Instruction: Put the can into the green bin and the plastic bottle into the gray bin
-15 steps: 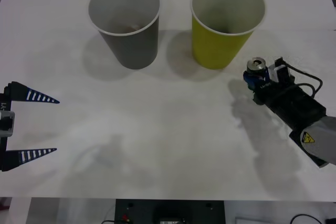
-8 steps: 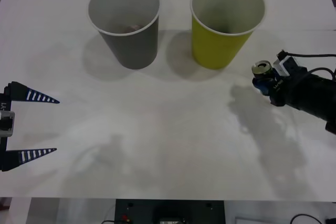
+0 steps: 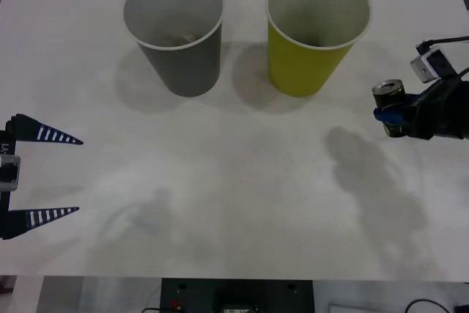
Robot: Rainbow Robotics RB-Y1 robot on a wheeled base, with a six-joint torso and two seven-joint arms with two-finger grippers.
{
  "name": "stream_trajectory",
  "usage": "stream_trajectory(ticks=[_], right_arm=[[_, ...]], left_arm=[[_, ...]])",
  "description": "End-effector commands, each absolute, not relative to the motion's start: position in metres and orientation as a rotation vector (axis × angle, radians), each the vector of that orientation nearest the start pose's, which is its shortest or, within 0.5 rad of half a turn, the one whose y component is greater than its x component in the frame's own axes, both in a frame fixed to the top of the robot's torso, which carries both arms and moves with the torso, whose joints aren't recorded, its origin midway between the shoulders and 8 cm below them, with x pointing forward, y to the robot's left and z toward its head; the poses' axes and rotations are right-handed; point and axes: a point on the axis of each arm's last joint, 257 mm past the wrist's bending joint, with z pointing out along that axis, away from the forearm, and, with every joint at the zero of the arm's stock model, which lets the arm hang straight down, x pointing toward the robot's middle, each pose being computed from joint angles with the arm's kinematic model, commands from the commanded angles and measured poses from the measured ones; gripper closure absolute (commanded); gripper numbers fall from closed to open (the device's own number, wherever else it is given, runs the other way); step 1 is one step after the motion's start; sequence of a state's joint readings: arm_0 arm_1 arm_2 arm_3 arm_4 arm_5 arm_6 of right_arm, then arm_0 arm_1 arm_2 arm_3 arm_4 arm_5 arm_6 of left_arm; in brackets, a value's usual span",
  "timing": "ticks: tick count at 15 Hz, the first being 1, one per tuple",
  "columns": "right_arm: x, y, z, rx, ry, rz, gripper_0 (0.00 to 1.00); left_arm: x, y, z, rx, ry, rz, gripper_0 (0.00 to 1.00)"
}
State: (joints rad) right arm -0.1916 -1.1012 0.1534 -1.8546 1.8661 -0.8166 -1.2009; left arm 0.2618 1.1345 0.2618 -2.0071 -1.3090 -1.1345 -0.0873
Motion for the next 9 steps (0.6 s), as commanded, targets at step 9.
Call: stream_trajectory(ticks=[9], right_arm=[[0.477,-0.308,-0.071,-0.660,2.264,0.195,1.00]], left_arm=[[0.341,0.286,-0.167,1.762,1.444,-0.118,0.00]])
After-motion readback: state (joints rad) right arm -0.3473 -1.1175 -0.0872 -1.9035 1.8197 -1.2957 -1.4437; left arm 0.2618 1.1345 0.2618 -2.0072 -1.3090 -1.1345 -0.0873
